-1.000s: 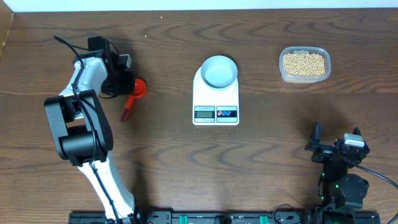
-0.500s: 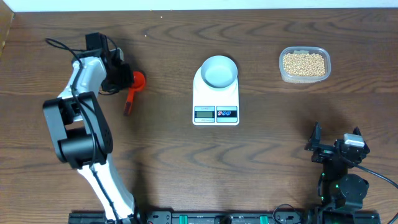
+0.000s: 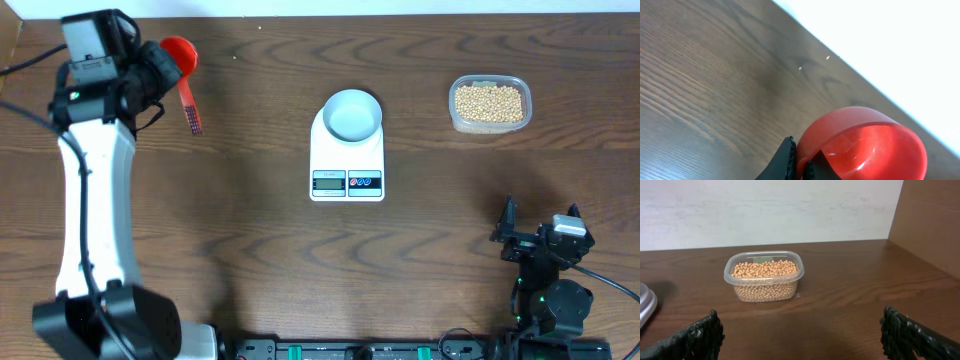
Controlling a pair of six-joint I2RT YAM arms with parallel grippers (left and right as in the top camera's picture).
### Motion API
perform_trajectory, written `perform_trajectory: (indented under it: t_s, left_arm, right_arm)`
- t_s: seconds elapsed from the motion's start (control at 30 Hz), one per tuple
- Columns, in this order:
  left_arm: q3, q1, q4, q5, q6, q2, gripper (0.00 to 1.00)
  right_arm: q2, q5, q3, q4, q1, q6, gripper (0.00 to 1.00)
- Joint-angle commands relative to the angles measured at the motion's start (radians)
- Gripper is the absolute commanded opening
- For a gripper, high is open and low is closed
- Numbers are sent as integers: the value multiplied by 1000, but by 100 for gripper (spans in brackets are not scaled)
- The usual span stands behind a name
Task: Scoop item into bowl and weigh 50g on scale
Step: 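Lift the red scoop with the left gripper toward the scale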
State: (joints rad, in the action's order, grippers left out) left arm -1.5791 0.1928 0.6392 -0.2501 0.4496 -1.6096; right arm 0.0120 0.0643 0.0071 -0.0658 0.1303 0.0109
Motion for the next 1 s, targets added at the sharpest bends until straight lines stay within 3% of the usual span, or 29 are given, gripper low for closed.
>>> perform_trajectory:
  t_s: [0.0, 0.13, 0.37, 0.83, 0.97]
  left_arm:
    - [-18, -3, 3, -4, 120, 39, 7]
    - [-18, -5, 10, -17, 299, 63, 7]
    - [-9, -53, 25, -82, 412, 61, 7]
    - [-9, -278, 75, -82, 455, 61, 7]
    - [1, -321, 78, -79, 527, 61, 7]
  right_arm:
    - [-5, 5, -2, -3, -7, -6, 99]
    - [-5, 5, -2, -3, -7, -6, 99]
    - [-5, 5, -2, -3, -7, -6, 99]
    - [-5, 5, -2, -3, -7, -6, 99]
    - [-5, 5, -2, -3, -7, -6, 99]
